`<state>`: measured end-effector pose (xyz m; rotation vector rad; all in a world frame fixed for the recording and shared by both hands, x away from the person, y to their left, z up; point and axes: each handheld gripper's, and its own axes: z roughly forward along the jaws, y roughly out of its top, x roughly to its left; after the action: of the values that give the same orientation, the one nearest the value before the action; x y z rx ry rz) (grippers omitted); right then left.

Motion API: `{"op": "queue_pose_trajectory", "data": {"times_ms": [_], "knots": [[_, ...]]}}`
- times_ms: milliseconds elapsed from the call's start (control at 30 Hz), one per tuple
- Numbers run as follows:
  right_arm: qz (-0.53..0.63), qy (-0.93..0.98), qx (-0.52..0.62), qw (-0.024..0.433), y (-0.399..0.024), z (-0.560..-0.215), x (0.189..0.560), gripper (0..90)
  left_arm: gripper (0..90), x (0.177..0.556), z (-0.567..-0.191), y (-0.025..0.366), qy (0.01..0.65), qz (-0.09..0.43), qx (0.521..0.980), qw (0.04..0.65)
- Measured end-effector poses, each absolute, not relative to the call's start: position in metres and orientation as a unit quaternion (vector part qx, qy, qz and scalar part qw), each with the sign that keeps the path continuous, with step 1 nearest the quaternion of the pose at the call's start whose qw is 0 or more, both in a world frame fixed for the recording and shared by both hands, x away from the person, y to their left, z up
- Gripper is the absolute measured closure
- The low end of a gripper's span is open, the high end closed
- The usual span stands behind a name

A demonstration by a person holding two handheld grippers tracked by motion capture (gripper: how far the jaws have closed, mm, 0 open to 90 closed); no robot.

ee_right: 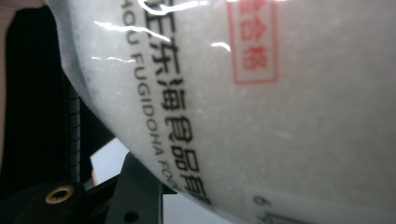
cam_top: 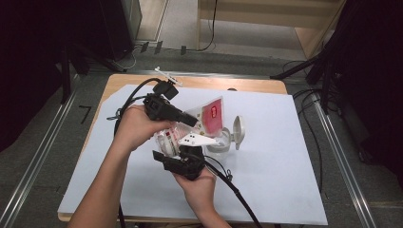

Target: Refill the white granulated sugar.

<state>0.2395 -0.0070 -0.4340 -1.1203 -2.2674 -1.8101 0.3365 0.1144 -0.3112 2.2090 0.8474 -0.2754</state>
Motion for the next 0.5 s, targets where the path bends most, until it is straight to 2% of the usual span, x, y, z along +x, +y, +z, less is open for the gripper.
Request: {"op": "queue_pose_trajectory", "data": {"times_ms": [267, 500], "knots": [[-0.598, -0.713, -0.363, 0.046, -0.0083, -0.4310, 0.2391, 62.0, 81.9, 0.3350, -0.3051, 0.1138, 0.328, -0.099, 0.869, 0.357], [-0.602, -0.708, -0.365, 0.049, -0.0101, -0.4296, 0.2408, 62.3, 81.6, 0.3341, -0.3047, 0.1092, 0.319, -0.078, 0.874, 0.358]]}}
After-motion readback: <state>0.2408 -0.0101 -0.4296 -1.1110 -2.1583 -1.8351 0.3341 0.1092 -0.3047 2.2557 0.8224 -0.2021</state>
